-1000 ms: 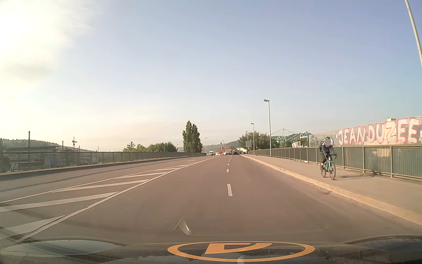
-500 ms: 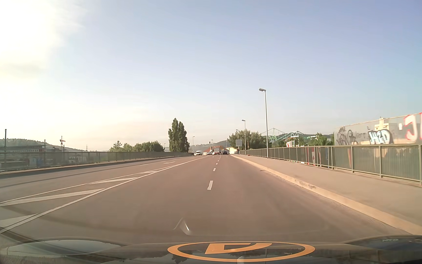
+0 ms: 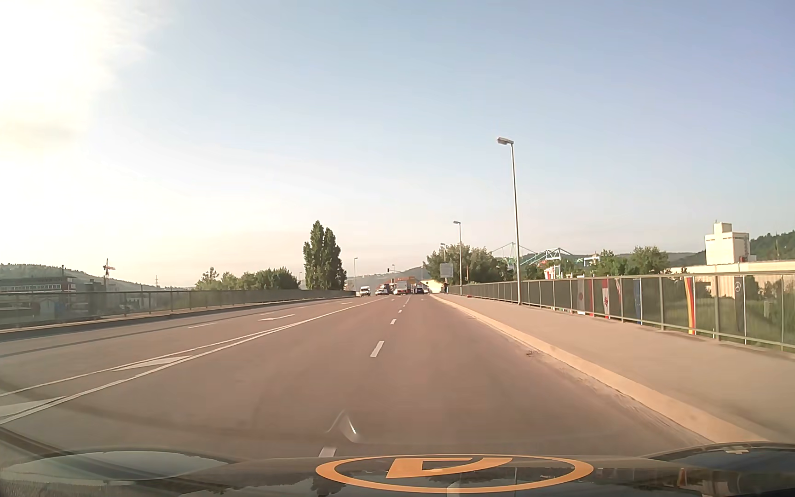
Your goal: Follow the waypoints while adhering to traffic rules and regulations
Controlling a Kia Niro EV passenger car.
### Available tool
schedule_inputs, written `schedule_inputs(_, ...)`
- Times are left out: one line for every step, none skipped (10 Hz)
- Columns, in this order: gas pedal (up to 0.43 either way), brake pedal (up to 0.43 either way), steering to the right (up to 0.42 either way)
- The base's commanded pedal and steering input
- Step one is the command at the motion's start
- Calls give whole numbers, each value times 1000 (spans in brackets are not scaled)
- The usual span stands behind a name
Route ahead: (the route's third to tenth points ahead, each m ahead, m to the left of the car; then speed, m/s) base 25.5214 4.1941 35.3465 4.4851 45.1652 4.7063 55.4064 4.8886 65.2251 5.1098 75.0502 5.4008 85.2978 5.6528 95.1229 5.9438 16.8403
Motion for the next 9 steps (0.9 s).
schedule_inputs(311,0,-2)
schedule_inputs(311,0,-4)
schedule_inputs(287,0,-5)
schedule_inputs(280,0,-5)
schedule_inputs(248,0,-5)
schedule_inputs(209,0,-5)
schedule_inputs(209,0,-5)
schedule_inputs(209,0,-5)
schedule_inputs(209,0,-6)
